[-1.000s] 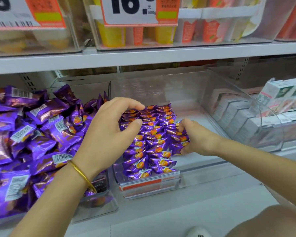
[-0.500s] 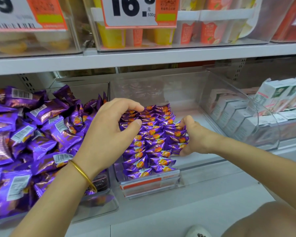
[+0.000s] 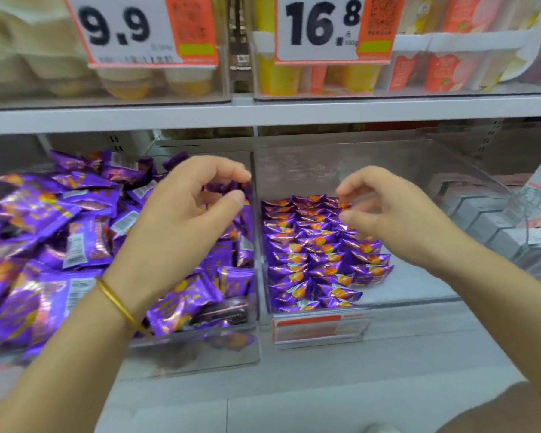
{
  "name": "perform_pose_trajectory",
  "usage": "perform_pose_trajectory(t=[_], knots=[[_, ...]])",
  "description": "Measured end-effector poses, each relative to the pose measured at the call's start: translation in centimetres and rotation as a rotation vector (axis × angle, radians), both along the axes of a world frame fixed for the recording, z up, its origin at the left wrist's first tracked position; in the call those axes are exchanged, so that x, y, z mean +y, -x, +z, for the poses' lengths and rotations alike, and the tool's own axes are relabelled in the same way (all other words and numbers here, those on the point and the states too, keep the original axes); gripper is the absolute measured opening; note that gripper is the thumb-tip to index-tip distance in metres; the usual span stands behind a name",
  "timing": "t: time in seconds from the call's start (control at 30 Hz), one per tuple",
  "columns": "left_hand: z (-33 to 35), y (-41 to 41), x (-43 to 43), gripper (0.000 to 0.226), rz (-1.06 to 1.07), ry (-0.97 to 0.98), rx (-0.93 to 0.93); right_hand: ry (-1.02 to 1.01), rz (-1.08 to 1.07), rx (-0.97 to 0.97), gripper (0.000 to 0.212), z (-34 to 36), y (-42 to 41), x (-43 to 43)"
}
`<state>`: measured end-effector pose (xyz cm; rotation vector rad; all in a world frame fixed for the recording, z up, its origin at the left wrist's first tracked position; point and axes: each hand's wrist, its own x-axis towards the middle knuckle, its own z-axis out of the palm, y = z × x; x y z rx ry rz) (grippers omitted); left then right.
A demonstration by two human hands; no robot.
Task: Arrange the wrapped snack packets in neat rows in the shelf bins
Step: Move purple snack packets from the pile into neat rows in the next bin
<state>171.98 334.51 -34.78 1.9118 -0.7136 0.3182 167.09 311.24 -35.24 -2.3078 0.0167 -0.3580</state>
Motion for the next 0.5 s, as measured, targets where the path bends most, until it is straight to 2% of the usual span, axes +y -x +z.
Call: perform_pose_trajectory(t=[0.17,0.27,0.33,0.4,0.5], knots=[[0.1,0.9,5.4,0.019,0.108,-0.343,-0.162,-0.07,0.246,-0.138,0.032,1.8,0.5,7.1],[0.1,1.1,8.3,0.019,0.136,-0.512,-0.228,0.207,0.398,-0.2,0.026,2.0,0.1,10.8],[0.0,1.2,9.8,0.026,0.119,-0.575,-0.235,0.414,0.463,-0.128,0.028,1.6,-0.7,12.5],[-0.2,1.4,10.7,0.033,0.117,-0.613,-0.252,0.568,0.447,0.012,0.042,1.0,-1.6,13.8],[-0.6,1.6,11.2,0.045,0.135,-0.653,-0.216,0.689,0.448,0.163,0.059,0.7,-2.2,15.5]])
